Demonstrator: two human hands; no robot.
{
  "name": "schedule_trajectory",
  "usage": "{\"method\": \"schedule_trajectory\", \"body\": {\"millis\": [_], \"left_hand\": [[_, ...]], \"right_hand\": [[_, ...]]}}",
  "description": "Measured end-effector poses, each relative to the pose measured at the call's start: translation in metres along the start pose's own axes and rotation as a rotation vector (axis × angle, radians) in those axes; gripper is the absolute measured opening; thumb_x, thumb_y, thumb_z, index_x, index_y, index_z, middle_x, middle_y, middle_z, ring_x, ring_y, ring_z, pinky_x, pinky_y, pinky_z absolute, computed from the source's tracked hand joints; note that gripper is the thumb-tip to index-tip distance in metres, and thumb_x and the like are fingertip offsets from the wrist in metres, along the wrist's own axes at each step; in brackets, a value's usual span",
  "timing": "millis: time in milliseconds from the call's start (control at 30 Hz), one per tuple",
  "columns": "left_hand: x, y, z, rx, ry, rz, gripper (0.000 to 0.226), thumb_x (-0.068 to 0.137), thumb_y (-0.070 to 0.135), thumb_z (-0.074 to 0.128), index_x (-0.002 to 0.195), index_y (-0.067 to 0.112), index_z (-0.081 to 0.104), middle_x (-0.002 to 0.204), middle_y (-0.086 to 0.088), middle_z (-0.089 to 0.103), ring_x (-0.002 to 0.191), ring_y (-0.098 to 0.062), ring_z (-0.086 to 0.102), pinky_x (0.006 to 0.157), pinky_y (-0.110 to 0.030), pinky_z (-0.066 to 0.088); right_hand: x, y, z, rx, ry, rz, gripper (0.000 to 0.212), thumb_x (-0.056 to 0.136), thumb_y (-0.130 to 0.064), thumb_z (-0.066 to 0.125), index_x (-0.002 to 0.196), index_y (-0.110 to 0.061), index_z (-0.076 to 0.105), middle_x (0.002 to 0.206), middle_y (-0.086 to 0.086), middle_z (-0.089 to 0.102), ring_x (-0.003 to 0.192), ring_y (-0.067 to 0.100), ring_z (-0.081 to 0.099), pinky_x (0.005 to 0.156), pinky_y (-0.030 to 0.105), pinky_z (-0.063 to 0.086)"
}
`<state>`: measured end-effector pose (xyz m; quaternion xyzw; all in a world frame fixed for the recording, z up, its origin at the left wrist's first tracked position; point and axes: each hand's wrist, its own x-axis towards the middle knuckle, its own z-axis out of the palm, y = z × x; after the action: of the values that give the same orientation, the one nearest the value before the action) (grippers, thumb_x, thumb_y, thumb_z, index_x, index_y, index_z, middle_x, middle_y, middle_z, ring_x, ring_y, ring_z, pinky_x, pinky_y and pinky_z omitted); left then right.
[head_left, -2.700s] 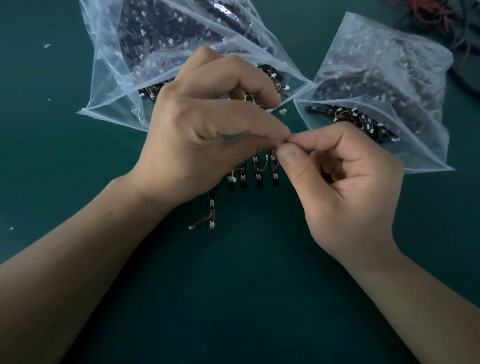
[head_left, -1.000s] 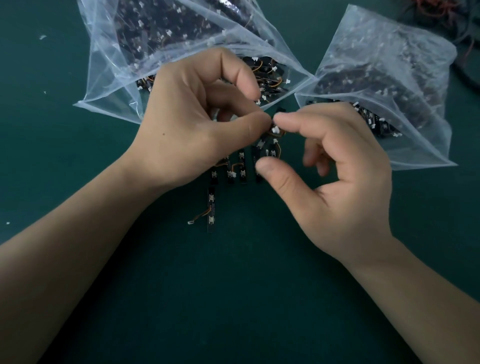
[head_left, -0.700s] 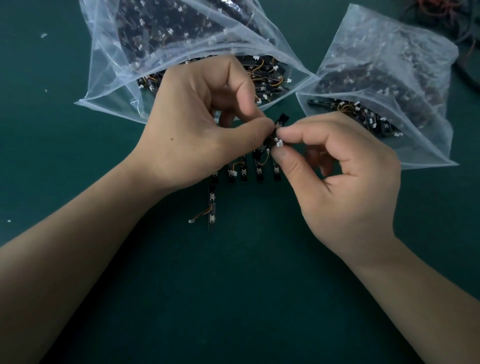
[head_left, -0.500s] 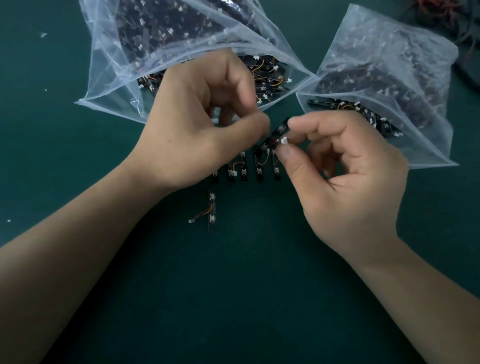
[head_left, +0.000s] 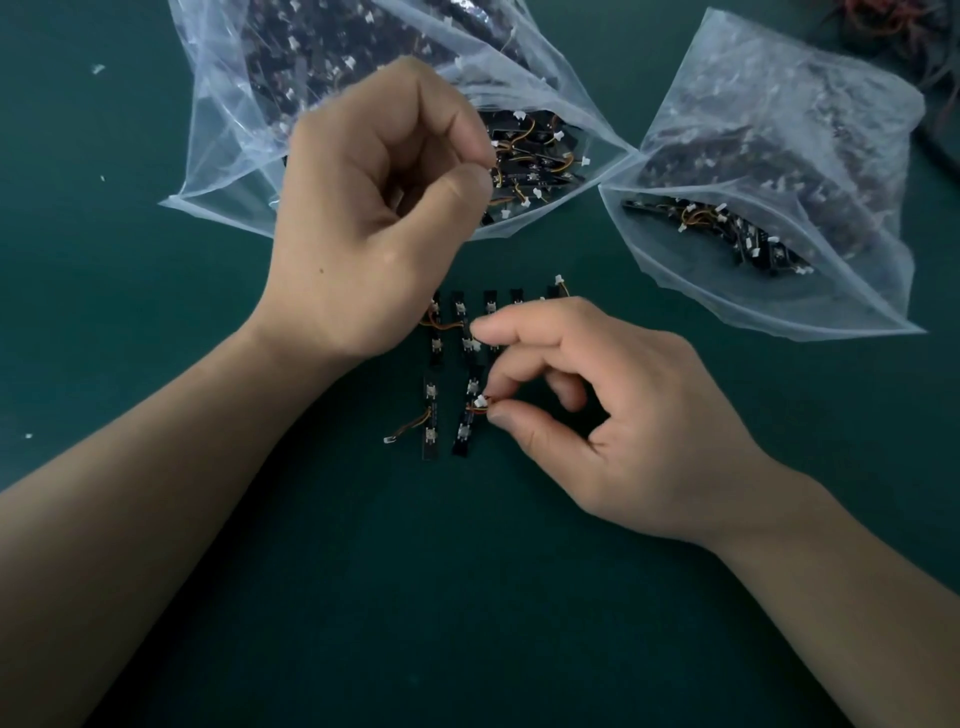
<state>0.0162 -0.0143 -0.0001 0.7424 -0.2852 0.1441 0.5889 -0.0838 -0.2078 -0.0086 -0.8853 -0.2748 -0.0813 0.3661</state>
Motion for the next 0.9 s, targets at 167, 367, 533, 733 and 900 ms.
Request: {"method": "schedule_trajectory", "body": {"millis": [167,367,533,733,900], "left_hand": [[0.0,0.001,0.0,0.011,0.002,-0.014,0.012,0.09,-0.005,0.057,0.092,0.006,0.061,0.064,-0.006,0.054,0.053,-0.015,0.04,0.054,-0.027,0.03],[0.0,0.001,0.0,0.015,0.0,-0.031,0.015,0.09,-0.007,0.057,0.093,0.006,0.062,0.066,0.004,0.054,0.056,-0.005,0.043,0.056,-0.021,0.032],[0.0,0.001,0.0,0.02,-0.002,-0.036,0.013,0.09,-0.008,0.057,0.093,0.003,0.063,0.066,0.003,0.055,0.057,-0.004,0.044,0.057,-0.02,0.033],[0.0,0.002,0.0,0.024,0.006,-0.039,0.013,0.09,-0.008,0.057,0.093,0.003,0.063,0.066,0.002,0.054,0.056,-0.004,0.044,0.057,-0.02,0.033],[0.0,0.002,0.0,0.013,0.008,-0.045,0.011,0.09,-0.007,0.057,0.093,0.003,0.063,0.067,-0.007,0.057,0.056,-0.01,0.044,0.056,-0.023,0.033]], "right_hand": [[0.001,-0.002,0.0,-0.015,-0.025,-0.001,0.039,0.095,-0.007,0.074,0.132,-0.009,0.062,0.098,-0.011,0.073,0.087,-0.025,0.045,0.085,0.006,0.034],[0.002,-0.002,0.0,-0.04,-0.029,0.02,0.037,0.097,-0.008,0.07,0.134,-0.009,0.062,0.097,-0.011,0.072,0.086,-0.023,0.045,0.082,0.007,0.035],[0.003,-0.003,0.0,-0.064,0.024,0.027,0.039,0.096,-0.015,0.072,0.134,-0.012,0.062,0.1,-0.011,0.069,0.086,-0.019,0.046,0.079,0.013,0.038],[0.004,-0.008,-0.002,-0.08,0.088,0.066,0.021,0.094,-0.023,0.075,0.111,-0.014,0.067,0.083,-0.012,0.061,0.074,-0.005,0.049,0.066,0.022,0.043],[0.003,-0.014,0.0,-0.177,0.072,0.025,0.031,0.088,-0.038,0.083,0.079,-0.016,0.064,0.064,-0.017,0.04,0.06,0.006,0.038,0.05,0.036,0.042]]}}
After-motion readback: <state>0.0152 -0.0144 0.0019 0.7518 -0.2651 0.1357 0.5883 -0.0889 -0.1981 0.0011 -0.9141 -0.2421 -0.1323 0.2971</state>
